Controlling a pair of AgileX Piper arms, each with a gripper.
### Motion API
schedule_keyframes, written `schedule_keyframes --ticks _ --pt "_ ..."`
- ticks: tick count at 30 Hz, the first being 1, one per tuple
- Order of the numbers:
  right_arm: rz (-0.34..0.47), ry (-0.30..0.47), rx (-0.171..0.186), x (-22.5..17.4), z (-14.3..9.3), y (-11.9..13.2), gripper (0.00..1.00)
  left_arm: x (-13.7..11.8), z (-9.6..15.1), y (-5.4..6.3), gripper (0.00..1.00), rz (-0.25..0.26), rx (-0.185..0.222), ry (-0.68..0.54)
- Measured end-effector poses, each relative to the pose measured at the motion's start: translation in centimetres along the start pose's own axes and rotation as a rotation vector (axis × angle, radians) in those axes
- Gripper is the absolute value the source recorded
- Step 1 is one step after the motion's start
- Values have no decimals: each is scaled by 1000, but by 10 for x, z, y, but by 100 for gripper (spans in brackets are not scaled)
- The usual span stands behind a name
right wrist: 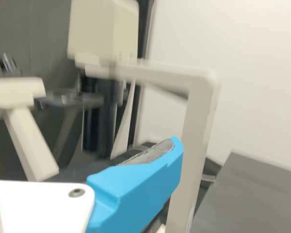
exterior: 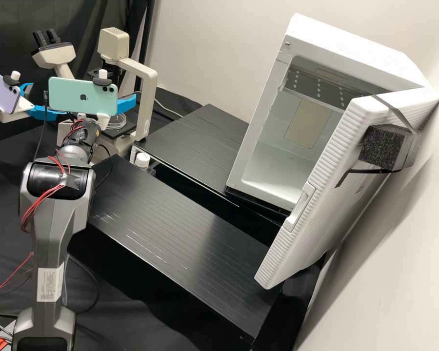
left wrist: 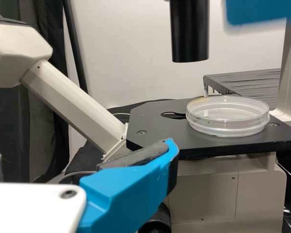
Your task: Return the petri dish to the incubator.
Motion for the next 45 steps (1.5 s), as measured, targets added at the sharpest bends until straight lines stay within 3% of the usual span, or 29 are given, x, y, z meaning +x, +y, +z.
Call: schedule_keyframes --ticks 8,16,19,29,34,38,42,45 --pt "-71 -68 18 20 12 -20 100 0 0 0 100 0 0 0" --pt "-105 -89 27 35 19 -33 100 0 0 0 100 0 0 0" --pt "-116 -102 56 38 24 -39 100 0 0 0 100 0 0 0" --pt "-101 -186 199 46 38 -52 100 0 0 0 100 0 0 0" --pt "-64 -192 236 49 36 -48 100 0 0 0 100 0 0 0" --pt "-32 -183 202 49 30 -48 100 0 0 0 100 0 0 0" --pt "-5 -164 108 49 24 -47 100 0 0 0 100 0 0 0" --pt "3 -157 74 50 21 -45 100 0 0 0 100 0 0 0"
